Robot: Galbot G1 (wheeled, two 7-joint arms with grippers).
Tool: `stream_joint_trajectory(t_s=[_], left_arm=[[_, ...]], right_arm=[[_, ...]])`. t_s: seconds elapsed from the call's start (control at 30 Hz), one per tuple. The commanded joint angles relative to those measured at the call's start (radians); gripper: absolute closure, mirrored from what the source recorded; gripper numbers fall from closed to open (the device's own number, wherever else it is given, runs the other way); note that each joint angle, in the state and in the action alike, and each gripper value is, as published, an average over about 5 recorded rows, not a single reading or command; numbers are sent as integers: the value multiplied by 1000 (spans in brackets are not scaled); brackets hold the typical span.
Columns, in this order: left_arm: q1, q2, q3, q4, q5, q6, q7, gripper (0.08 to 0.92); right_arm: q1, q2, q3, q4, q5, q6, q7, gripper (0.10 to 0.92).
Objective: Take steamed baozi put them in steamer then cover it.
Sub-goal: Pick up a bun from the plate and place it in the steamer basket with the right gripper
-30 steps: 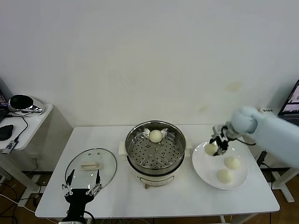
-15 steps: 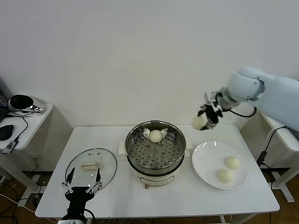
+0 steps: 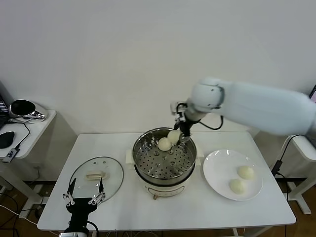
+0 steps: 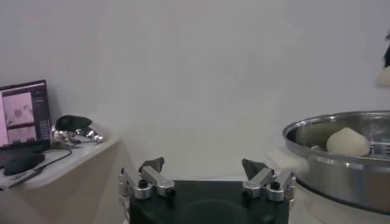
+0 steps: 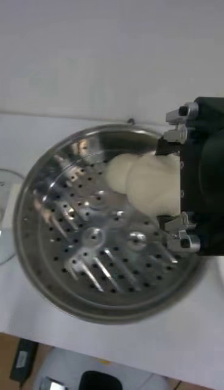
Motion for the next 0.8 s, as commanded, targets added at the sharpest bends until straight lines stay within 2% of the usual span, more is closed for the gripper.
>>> stream_joint_trajectory(t_s=[0.03,0.3,0.8], left_arm=[[-2,0,0,3,1,1,0,177],[-8,-2,4,8,1,1,1,177],[-3,-1,3,6,1,-5,-1,177]], right_arm=[[-96,155,6,-90,40,-60,70,411],[-149,240,21,-180,16,-72,80,409],[-182,288,24,-220,5,-80,81,390]])
